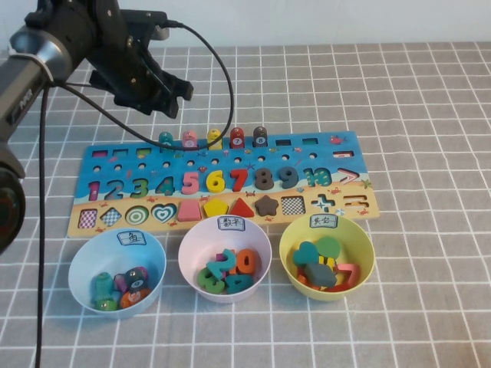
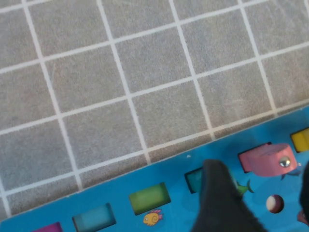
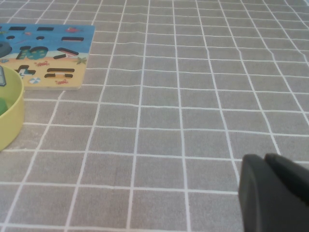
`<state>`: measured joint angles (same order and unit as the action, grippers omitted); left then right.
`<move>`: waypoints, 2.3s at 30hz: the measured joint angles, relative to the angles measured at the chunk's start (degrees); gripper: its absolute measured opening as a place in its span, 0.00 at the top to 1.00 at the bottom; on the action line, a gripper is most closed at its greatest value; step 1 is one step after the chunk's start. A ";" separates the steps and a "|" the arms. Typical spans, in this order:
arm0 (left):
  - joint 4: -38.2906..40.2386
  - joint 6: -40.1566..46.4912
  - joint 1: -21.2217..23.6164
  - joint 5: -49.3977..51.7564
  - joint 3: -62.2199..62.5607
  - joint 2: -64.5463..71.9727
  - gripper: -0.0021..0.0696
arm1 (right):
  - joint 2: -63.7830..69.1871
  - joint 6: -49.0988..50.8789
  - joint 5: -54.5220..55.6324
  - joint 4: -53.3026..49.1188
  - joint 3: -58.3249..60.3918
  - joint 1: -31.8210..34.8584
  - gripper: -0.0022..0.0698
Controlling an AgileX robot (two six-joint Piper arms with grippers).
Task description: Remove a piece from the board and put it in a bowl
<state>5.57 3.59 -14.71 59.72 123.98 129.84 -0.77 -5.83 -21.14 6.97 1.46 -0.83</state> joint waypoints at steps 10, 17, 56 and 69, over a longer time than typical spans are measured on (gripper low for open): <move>-3.82 -10.65 0.00 -0.18 0.03 0.74 0.42 | 0.00 0.00 0.00 0.00 0.00 0.00 0.99; -3.82 -11.28 0.00 0.12 0.13 1.48 0.42 | 0.00 0.00 0.00 0.00 0.00 0.00 0.99; -3.70 -10.69 0.00 -3.25 0.13 6.13 0.42 | 0.00 0.00 0.00 0.00 0.00 0.00 0.99; -3.70 -10.69 -0.13 -3.93 0.16 7.60 0.42 | 0.00 0.00 0.00 0.00 0.00 0.00 0.99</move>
<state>1.87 -7.11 -14.84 55.79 124.14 137.44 -0.77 -5.83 -21.14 6.97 1.46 -0.83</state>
